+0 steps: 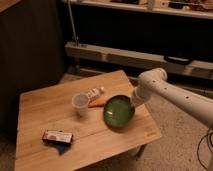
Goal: Drag the ceramic bowl in a circle
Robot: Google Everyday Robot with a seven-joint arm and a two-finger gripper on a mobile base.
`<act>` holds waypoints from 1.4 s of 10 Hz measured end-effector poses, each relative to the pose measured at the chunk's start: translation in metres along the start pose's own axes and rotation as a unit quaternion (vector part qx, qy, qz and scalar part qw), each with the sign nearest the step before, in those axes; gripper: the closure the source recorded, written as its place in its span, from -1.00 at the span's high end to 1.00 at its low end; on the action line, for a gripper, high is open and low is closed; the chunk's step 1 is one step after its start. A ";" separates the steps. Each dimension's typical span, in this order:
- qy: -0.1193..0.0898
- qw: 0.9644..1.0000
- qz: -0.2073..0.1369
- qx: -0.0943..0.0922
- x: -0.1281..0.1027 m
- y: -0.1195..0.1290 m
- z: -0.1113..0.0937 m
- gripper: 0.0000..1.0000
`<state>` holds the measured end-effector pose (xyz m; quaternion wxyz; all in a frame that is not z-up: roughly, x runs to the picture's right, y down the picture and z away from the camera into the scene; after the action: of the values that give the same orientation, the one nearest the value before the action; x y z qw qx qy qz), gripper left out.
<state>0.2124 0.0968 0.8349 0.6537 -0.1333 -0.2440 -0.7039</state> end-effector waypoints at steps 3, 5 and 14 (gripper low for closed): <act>-0.020 0.999 0.033 -0.029 -0.042 0.067 -0.006 -1.00; -0.049 0.998 0.025 -0.035 -0.089 0.102 0.003 -1.00; -0.114 0.980 -0.164 0.014 -0.164 -0.027 0.030 -1.00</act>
<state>0.1996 0.2530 0.7724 0.4993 -0.1613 -0.3455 -0.7780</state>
